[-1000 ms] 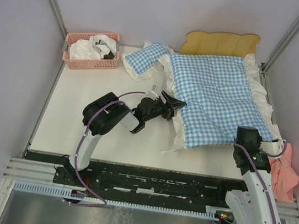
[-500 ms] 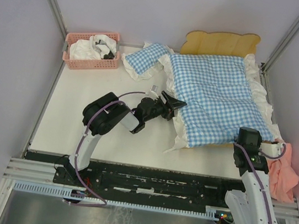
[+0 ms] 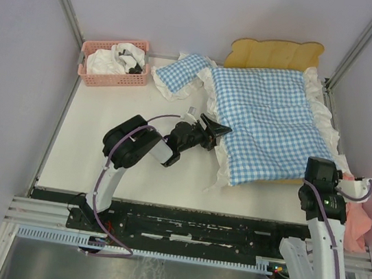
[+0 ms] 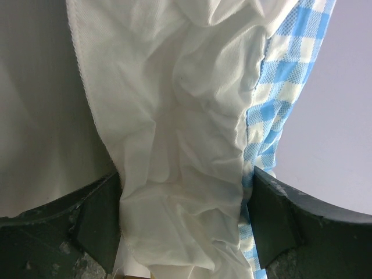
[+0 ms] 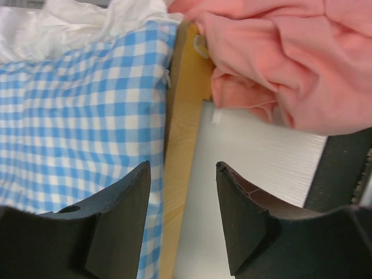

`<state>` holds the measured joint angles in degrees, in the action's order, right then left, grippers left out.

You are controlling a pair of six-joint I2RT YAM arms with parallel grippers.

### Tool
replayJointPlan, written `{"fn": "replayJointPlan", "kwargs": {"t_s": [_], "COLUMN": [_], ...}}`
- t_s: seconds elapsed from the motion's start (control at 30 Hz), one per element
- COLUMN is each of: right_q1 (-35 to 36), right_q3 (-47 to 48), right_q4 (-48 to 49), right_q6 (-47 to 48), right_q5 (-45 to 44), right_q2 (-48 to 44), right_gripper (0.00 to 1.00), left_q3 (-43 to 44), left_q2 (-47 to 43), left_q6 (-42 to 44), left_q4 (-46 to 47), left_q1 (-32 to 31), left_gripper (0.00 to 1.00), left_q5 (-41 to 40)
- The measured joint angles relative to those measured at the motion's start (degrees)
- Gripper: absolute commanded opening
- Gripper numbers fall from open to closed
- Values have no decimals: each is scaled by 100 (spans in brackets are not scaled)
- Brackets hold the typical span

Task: Set up the pet bed
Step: Adjust the mattress on the bed frame.

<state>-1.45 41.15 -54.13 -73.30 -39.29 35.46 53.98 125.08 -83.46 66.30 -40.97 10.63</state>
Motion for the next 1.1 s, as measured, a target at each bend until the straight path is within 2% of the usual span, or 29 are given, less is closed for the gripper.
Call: {"fn": "replayJointPlan", "kwargs": {"t_s": [0.27,0.6,1.1], "right_q1": [-363,-444,-505], "right_q3": [-7,-328,-887], "right_q4": [-245,48,968], "right_q6": [11,-109,-321], "right_q5": [186,522,1121], "right_q2": [772,63,181], "right_gripper": [57,55,53], "left_q3": [2,2,-107], "left_q2": [-22,-26,-26], "left_q6": [7,59,59], "left_q4": [-72,-105,-13], "left_q1": [0,-4,-4], "left_gripper": [83,83,83], "left_q5": [0,2,-7]}}
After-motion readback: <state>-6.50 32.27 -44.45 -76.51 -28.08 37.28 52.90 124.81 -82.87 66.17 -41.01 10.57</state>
